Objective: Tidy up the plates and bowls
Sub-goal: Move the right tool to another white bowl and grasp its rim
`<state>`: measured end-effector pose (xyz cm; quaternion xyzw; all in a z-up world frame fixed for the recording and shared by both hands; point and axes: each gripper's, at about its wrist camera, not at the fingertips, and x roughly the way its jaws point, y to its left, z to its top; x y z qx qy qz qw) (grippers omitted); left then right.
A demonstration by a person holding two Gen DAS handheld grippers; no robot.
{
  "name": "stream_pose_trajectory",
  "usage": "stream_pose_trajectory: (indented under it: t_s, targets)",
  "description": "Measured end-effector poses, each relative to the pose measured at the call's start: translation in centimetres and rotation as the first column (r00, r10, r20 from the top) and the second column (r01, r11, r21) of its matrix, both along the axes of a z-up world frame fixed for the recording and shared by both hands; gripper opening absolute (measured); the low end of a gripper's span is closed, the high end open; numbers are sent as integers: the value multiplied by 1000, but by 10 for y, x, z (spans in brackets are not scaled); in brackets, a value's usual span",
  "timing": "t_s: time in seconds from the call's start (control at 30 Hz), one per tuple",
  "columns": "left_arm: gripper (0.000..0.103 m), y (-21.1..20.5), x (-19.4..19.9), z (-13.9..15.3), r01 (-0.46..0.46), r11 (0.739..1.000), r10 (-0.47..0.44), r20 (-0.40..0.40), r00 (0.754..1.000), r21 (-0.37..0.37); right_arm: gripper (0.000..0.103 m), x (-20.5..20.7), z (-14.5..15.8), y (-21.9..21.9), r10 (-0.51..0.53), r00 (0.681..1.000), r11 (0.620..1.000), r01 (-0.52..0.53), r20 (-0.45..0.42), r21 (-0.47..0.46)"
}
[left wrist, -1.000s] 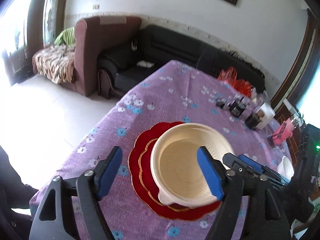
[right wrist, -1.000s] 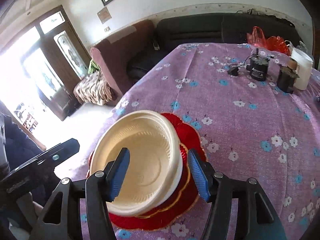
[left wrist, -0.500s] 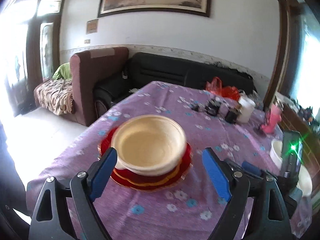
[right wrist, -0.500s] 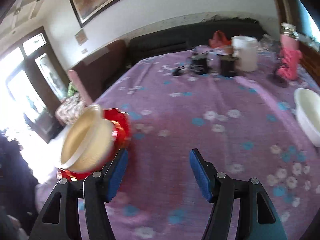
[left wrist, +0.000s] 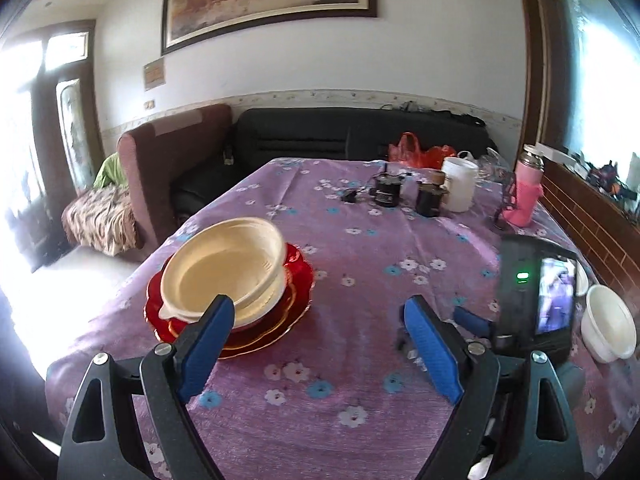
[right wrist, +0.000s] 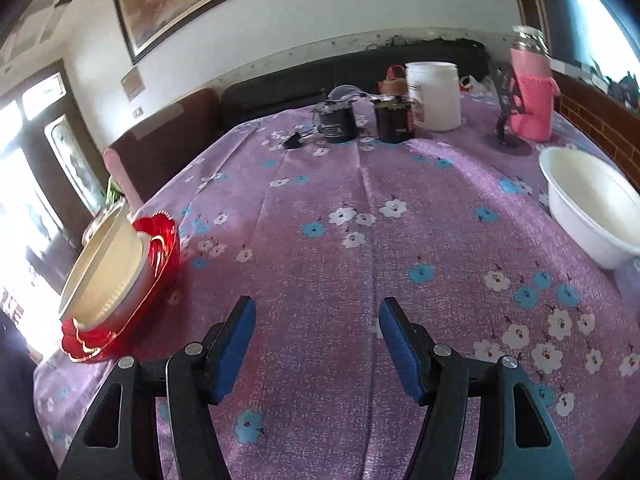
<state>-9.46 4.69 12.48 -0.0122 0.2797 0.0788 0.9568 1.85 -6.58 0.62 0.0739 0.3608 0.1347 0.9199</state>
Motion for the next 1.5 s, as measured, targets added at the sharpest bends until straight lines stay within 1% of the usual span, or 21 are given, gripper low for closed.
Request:
stream_pose_trajectory:
  t_s: [0.07,0.2,0.3,0.37,0.43,0.53,0.6,0.73,0.83,0.9,0.97,1.03,1.13,1.17,1.2,1.23,1.3,1.33,1.37,1.43,1.5]
  targets:
    - [87,-4,0,3,6,1000,-6,4,1000,1,70,3,-1,2,12,1000,1000,-12,-10,-2]
    - [87,-6,3,8,11,1000,-10,9,1000,-20,70,7,-5,0,18,999,1000,-17,-34,12]
    - [87,-9,7,10,11,1000,-11,11,1000,-12,70,7,-7,-1,16,999,1000,-16,-41,19]
    - [87,-11,9,11,7,1000,-7,13,1000,-4,70,7,-8,-5,13,999,999,-11,-52,36]
    - [87,-11,10,13,14,1000,-14,18,1000,-16,70,9,-10,-8,8,998,999,-4,-69,53]
    - [87,-15,5,19,28,1000,-28,43,999,-7,71,12,-12,-10,8,996,998,-2,-91,68]
    - [87,-17,3,20,40,999,-40,46,998,-3,71,13,-13,-10,10,995,998,-3,-96,70]
    - [87,-13,-9,22,53,998,-51,70,996,-20,71,12,-12,-9,1,996,998,5,-94,66]
    - [87,-10,-15,18,69,996,-66,63,996,-56,71,6,-7,-11,-20,998,998,23,-60,59]
    - [87,-8,-16,17,77,995,-74,52,996,-60,71,2,-1,-14,-43,999,997,45,-33,59]
    - [87,-3,-18,16,87,993,-83,52,995,-78,70,-2,7,-23,-64,998,994,66,-28,83]
    - [87,3,-19,15,92,992,-87,53,995,-90,70,-4,17,-37,-85,996,991,88,-33,101]
    - [87,10,-18,12,91,989,-86,45,995,-120,70,2,40,-76,-143,989,985,147,-50,94]
    - [87,13,-17,11,90,987,-86,40,996,-136,70,6,47,-88,-170,984,982,173,-47,79]
    - [87,16,-17,9,90,984,-85,37,996,-153,75,12,55,-102,-206,977,977,209,-48,44]
    - [87,19,-17,8,90,982,-86,35,996,-168,77,21,60,-115,-238,969,971,239,-57,1]
    - [87,22,-15,6,90,979,-86,30,996,-183,77,38,65,-135,-285,957,958,281,-59,-56]
    - [87,23,-14,4,88,978,-85,25,996,-188,78,47,64,-138,-295,953,953,287,-71,-99]
    - [87,24,-14,3,87,977,-84,20,996,-192,79,62,58,-141,-296,949,947,276,-111,-166]
    - [87,27,-12,-1,85,975,-86,6,996,-205,79,79,47,-145,-302,942,937,265,-145,-227]
    - [87,29,-11,-3,83,975,-86,-4,996,-208,79,94,35,-144,-320,933,916,260,-165,-305]
